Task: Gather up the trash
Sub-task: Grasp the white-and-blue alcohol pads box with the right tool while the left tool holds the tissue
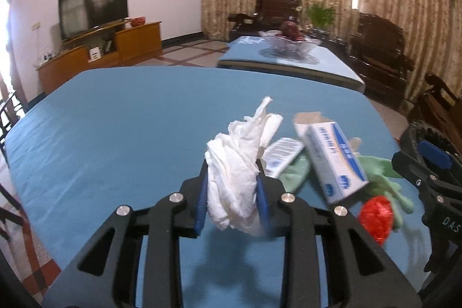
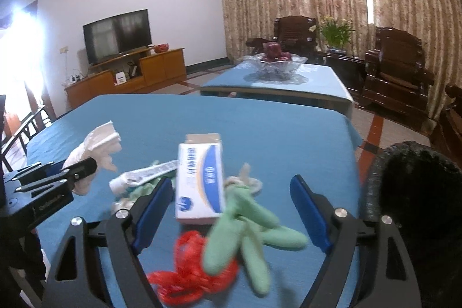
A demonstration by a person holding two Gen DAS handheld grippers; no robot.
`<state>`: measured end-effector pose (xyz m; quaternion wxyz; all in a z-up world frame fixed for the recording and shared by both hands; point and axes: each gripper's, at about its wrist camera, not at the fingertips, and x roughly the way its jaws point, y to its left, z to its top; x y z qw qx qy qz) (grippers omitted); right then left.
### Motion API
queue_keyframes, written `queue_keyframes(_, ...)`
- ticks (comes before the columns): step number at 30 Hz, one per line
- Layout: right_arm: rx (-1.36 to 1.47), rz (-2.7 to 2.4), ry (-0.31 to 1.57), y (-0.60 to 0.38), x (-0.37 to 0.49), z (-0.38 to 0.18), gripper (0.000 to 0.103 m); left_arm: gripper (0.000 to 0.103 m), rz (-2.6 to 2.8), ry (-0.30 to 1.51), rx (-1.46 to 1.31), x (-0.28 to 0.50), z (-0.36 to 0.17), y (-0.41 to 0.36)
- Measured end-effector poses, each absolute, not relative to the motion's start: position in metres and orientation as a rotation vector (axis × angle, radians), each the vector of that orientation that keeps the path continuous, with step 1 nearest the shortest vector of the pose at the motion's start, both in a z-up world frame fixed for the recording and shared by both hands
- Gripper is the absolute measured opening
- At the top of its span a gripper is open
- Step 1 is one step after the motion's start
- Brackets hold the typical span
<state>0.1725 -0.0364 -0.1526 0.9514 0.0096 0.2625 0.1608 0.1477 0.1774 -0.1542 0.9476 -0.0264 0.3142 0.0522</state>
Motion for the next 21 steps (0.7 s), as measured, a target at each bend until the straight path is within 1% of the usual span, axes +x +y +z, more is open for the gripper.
queue_keyframes(3,0.025,0.372,0.552,-0.019,0.179,-0.155,0.067,0.028,0.126,0.644,-0.072,0.149,-0.155,0.19)
queue_keyframes(6,0.008,0.406,0.569,-0.001,0.186,-0.161,0.061,0.028,0.13,0.645,-0.081,0.15,-0.157,0.196)
queue_keyframes(8,-0.011,0.416,0.593,0.008,0.192,-0.168,0.06,0.028,0.129,0.646,-0.088,0.152,-0.16,0.197)
queue_keyframes(13,-0.037,0.374,0.649,0.01,0.207,-0.185,0.059,0.028,0.114,0.654,-0.104,0.157,-0.166,0.194)
queue_keyframes(21,-0.048,0.365,0.673,0.007,0.216,-0.194,0.06,0.028,0.112,0.675,-0.11,0.164,-0.177,0.194)
